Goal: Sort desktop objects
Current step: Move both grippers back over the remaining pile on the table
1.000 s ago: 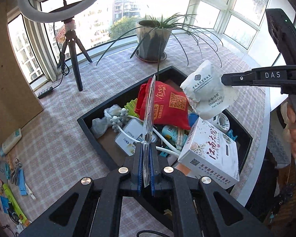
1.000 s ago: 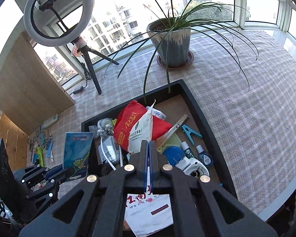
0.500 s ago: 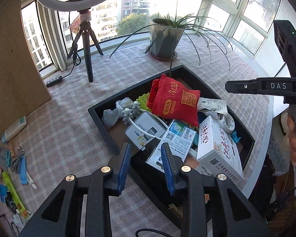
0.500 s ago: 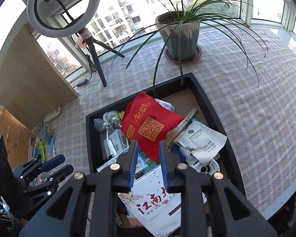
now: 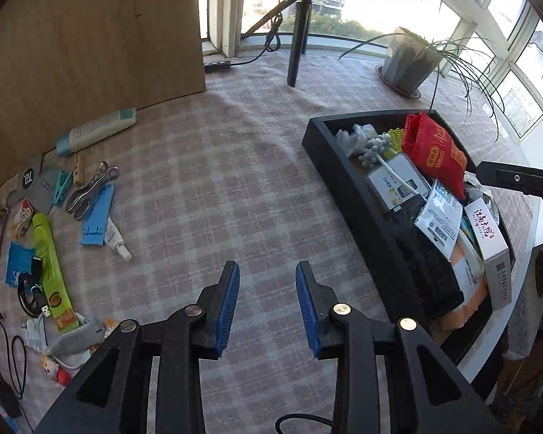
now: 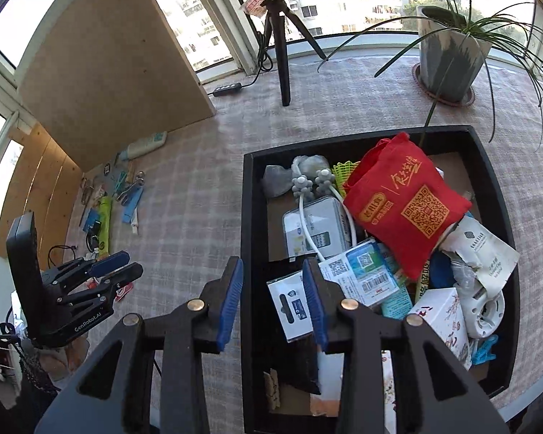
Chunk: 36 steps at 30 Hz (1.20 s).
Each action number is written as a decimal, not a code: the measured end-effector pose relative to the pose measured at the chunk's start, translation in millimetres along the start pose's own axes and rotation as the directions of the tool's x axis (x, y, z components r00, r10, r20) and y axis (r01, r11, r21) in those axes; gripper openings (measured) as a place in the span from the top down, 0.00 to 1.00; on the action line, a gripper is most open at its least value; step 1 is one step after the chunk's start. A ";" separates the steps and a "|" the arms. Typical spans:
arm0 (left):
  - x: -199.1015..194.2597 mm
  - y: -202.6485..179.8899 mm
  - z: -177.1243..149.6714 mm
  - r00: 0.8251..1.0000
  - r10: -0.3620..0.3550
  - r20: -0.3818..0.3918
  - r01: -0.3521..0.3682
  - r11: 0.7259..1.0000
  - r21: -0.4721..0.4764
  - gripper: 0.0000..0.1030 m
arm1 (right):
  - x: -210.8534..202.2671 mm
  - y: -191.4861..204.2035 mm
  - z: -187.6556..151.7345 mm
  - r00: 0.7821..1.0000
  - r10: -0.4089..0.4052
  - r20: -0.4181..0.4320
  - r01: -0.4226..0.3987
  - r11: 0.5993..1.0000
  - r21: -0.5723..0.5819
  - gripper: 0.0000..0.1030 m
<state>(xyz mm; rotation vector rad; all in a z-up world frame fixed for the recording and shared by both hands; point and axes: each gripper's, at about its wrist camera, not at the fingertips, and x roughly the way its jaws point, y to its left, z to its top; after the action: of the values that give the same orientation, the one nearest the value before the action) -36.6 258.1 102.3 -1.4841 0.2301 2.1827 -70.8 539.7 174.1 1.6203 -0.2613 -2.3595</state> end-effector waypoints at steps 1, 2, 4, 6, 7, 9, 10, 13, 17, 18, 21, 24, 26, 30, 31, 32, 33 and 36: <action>-0.9 13.1 -4.1 1.000 0.015 0.000 -0.015 1.000 -0.020 0.70 | 5.5 6.5 -0.5 1.000 0.007 -0.009 -0.007 1.000 -0.010 0.67; -1.6 25.8 -8.2 0.999 0.033 0.001 -0.033 0.999 -0.040 0.70 | 11.4 13.2 -1.0 1.000 0.014 -0.018 -0.014 1.000 -0.022 0.67; -3.8 51.2 -15.9 0.998 0.062 0.003 -0.062 0.994 -0.087 0.70 | 22.0 26.3 -2.5 0.999 0.020 -0.035 -0.022 0.999 -0.049 0.67; -5.9 77.5 -24.1 0.997 0.083 -0.002 -0.083 0.987 -0.135 0.70 | 30.9 39.0 -3.9 0.998 0.030 -0.049 -0.033 0.997 -0.072 0.67; -7.2 90.8 -28.8 0.995 0.097 -0.006 -0.097 0.982 -0.161 0.70 | 34.7 45.2 -5.1 0.998 0.038 -0.056 -0.042 0.996 -0.082 0.67; -9.3 115.8 -37.6 0.993 0.118 -0.013 -0.118 0.971 -0.210 0.70 | 41.2 57.2 -7.2 0.996 0.054 -0.067 -0.061 0.993 -0.100 0.67; -10.8 128.2 -42.3 0.992 0.125 -0.015 -0.125 0.965 -0.232 0.70 | 44.6 63.3 -8.3 0.996 0.060 -0.072 -0.068 0.992 -0.110 0.67; -16.6 161.0 -56.5 0.989 0.146 -0.023 -0.146 0.947 -0.287 0.70 | 55.0 79.9 -12.2 0.992 0.082 -0.095 -0.095 0.986 -0.137 0.67; -20.5 195.9 -70.2 0.987 0.155 -0.040 -0.160 0.931 -0.327 0.70 | 67.6 98.0 -18.5 0.986 0.109 -0.126 -0.128 0.979 -0.161 0.67; -20.5 202.1 -71.9 0.986 0.161 -0.043 -0.166 0.929 -0.330 0.70 | 69.7 101.5 -20.2 0.985 0.114 -0.132 -0.135 0.977 -0.164 0.67; -19.8 214.0 -75.2 0.986 0.159 -0.049 -0.166 0.930 -0.327 0.70 | 76.2 110.4 -23.2 0.980 0.133 -0.150 -0.157 0.974 -0.165 0.67; -13.7 220.5 -73.2 0.991 0.122 -0.051 -0.132 0.932 -0.337 0.70 | 80.5 118.5 -26.5 0.975 0.150 -0.164 -0.177 0.970 -0.169 0.67; -8.8 221.7 -71.6 0.991 0.122 -0.060 -0.135 0.933 -0.333 0.70 | 81.7 123.7 -28.3 0.972 0.163 -0.168 -0.192 0.966 -0.172 0.67; 1.0 221.3 -69.5 0.992 0.104 -0.077 -0.124 0.942 -0.311 0.70 | 84.8 129.1 -31.4 0.968 0.179 -0.175 -0.208 0.963 -0.169 0.67; 3.8 220.6 -70.2 0.991 0.102 -0.087 -0.124 0.944 -0.307 0.70 | 85.8 129.3 -32.1 0.967 0.182 -0.178 -0.212 0.963 -0.165 0.67; 6.3 220.1 -71.3 0.991 0.097 -0.095 -0.121 0.945 -0.305 0.70 | 86.6 129.1 -32.9 0.966 0.186 -0.181 -0.216 0.964 -0.159 0.67; 8.1 219.6 -73.1 0.991 0.087 -0.101 -0.115 0.945 -0.307 0.70 | 87.4 128.8 -33.7 0.964 0.192 -0.184 -0.221 0.963 -0.152 0.67; 8.4 215.4 -80.0 0.994 0.054 -0.100 -0.083 0.946 -0.312 0.70 | 90.3 128.1 -35.5 0.959 0.208 -0.193 -0.235 0.963 -0.133 0.67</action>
<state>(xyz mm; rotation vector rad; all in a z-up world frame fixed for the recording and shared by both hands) -76.5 41.9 35.1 -1.7733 -0.0439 2.2920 -53.4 389.6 119.3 1.6222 -0.2055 -2.0030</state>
